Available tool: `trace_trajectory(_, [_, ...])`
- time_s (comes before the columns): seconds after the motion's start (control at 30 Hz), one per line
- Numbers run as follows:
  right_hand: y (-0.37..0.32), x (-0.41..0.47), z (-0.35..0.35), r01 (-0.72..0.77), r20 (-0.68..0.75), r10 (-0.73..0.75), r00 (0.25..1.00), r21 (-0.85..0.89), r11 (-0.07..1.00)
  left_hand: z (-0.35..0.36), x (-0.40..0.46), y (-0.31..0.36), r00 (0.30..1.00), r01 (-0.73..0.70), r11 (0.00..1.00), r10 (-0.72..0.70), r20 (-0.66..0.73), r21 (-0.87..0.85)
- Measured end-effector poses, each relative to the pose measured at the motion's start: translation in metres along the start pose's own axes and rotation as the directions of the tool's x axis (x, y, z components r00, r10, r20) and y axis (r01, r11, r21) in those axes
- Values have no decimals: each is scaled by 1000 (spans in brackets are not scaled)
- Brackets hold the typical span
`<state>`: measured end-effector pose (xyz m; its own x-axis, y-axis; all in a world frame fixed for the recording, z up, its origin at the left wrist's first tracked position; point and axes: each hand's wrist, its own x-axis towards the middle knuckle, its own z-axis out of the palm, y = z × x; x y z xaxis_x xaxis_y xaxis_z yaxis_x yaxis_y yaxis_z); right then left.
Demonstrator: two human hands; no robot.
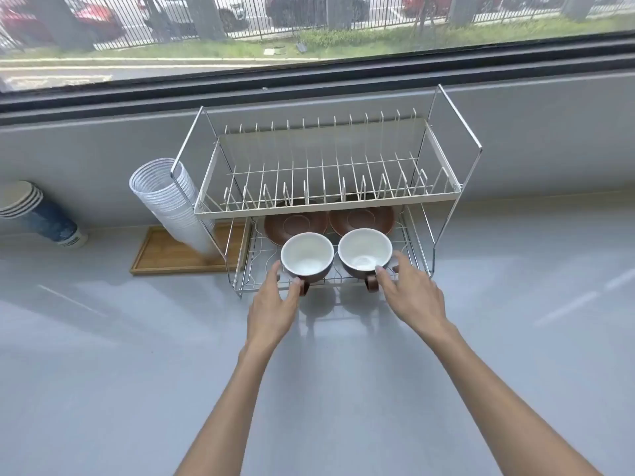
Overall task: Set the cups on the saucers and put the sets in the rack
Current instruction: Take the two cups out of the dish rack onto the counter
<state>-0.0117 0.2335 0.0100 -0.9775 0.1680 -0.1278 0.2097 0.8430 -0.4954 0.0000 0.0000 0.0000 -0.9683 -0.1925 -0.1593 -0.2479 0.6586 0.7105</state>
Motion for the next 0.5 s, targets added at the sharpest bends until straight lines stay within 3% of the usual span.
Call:
trace_trajectory(0.23, [-4, 25, 15, -127, 65, 114, 991, 256, 958, 10, 21, -4, 962, 274, 881, -244, 125, -387])
trace_trajectory(0.5, [-12, 46, 7, -286, 164, 235, 958, 497, 819, 6, 39, 18, 930, 366, 729, -311, 196, -578])
